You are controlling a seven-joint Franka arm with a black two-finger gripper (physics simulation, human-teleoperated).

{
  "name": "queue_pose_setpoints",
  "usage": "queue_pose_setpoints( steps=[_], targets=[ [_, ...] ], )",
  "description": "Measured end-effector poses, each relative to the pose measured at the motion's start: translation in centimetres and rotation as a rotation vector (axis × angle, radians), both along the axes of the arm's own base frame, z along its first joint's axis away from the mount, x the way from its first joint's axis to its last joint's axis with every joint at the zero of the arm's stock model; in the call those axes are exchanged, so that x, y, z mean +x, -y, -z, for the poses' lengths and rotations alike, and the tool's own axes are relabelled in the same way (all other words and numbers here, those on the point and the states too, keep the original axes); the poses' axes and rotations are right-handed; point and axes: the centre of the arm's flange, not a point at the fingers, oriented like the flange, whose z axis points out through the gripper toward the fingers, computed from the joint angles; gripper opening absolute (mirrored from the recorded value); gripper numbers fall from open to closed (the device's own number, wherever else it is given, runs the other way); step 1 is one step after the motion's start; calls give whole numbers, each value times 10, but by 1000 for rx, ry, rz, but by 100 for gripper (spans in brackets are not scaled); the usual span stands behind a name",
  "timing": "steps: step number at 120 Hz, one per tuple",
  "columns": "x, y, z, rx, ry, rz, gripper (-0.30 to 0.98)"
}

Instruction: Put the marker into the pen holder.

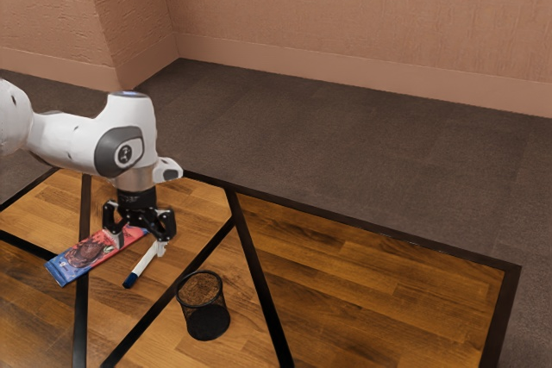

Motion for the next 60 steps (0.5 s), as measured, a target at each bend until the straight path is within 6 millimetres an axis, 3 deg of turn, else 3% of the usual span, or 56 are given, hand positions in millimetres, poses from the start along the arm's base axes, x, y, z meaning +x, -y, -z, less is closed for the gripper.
queue_pose_setpoints(
  steps=[27,39,60],
  targets=[
    [14,-10,34,2,51,-15,68],
    [29,-13,42,4,75,-7,68],
    [38,-31,51,8,93,-19,68]
  ],
)
